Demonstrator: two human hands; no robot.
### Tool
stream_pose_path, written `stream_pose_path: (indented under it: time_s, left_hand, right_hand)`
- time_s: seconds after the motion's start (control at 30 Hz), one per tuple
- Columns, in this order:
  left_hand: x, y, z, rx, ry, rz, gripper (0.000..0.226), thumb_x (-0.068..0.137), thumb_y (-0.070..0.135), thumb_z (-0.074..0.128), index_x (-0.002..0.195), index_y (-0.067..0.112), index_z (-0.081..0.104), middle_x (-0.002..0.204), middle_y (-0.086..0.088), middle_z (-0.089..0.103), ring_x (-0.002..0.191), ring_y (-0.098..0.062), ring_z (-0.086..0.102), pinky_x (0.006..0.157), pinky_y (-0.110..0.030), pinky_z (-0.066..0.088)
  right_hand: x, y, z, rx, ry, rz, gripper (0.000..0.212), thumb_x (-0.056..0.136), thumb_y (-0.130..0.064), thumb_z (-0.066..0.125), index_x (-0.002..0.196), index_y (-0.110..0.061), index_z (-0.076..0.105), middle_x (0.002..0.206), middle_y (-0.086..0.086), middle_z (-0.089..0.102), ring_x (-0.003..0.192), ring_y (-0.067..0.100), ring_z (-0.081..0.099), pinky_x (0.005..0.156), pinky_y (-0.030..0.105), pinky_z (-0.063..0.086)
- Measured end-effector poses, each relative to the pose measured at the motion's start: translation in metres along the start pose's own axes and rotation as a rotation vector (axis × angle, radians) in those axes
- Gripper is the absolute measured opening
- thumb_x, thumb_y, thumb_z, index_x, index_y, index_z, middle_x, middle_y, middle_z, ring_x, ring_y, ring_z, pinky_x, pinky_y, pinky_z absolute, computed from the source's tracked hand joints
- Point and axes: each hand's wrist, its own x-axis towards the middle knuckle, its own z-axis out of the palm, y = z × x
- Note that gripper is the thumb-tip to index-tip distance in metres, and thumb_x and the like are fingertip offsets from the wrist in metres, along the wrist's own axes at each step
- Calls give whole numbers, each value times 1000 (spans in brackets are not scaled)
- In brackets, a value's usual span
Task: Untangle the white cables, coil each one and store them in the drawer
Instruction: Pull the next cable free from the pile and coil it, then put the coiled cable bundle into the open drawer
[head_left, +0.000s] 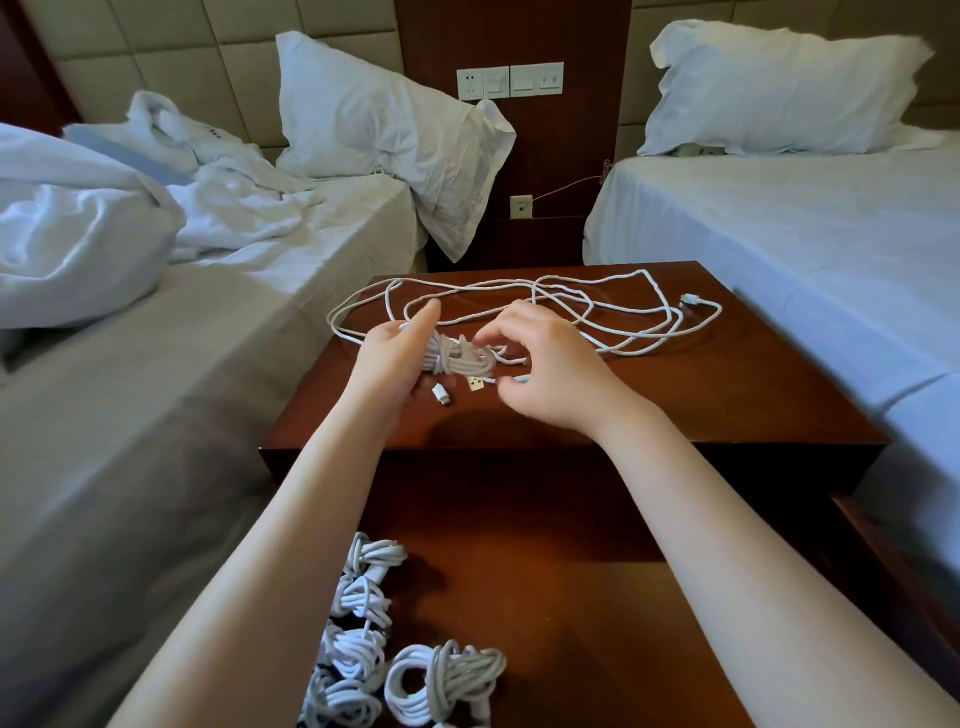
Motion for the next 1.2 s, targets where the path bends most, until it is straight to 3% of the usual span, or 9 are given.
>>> stream_pose_path:
  time_s: [0.13,0.27,0.37,0.43,0.53,0.73,0.8,0.93,1.2]
  left_hand:
    - [-10,8,-3,-64,117,68,41,94,47,46,82,8,54,71,-15,59,46,-15,49,40,-19,32]
    - [-33,12,-6,-48,187,128,56,80,61,45,81,8,61,77,-11,57,66,-19,53,62,-33,43]
    - [-56,8,-11,-16,197,112,57,77,65,44,75,9,58,74,-11,61,70,-30,62,73,-46,53]
    - [-69,3,-14,-43,148,59,52,89,57,44,72,9,56,66,-8,66,61,-27,67,59,-36,58]
    - [-87,-4,-17,129,64,40,54,98,51,36,68,11,57,46,-1,59,38,-14,50,38,-19,38]
    - [-101,-41,-31,429,106,182,51,98,44,41,65,7,46,61,-7,48,61,-19,46,61,-35,39]
    - [-102,-51,-39,557,93,245,48,98,39,46,69,2,57,63,-5,58,63,-19,51,64,-35,40]
    - [-96,-66,-52,785,-36,248,29,94,38,54,83,16,70,81,0,70,81,-16,62,74,-32,48]
    - [-97,-68,-48,955,-183,197,33,95,36,52,93,9,70,84,-4,69,76,-16,60,60,-18,40]
  right_hand:
    - [1,-15,-9,157,23,88,34,83,-22,69,116,-22,63,111,-9,56,95,9,55,78,27,50]
    - [-6,-35,-11,159,-46,82,46,81,-45,72,122,-27,61,111,-9,60,96,8,58,83,31,52]
    - [-21,-48,-12,111,-92,70,48,79,-48,72,120,-25,63,110,-6,63,98,11,59,85,35,52]
    - [-34,-55,-12,100,-127,84,45,80,-48,72,117,-25,64,106,-7,63,94,9,59,80,29,51]
    - [-57,-60,-8,119,-147,126,38,80,-45,72,111,-23,66,100,-9,63,88,6,58,72,20,47]
    - [-88,-66,12,192,-195,281,33,82,-41,72,108,-21,67,100,-8,63,88,7,57,76,23,48]
    - [-96,-63,19,202,-272,334,29,81,-40,72,103,-21,68,97,-8,65,87,7,58,77,25,49]
    - [-105,-56,27,123,-450,380,31,79,-39,73,105,-22,67,101,-7,64,91,11,59,82,29,50]
    - [-109,-63,48,-13,-663,293,33,86,-36,66,115,-21,63,106,-6,59,96,14,56,86,35,50]
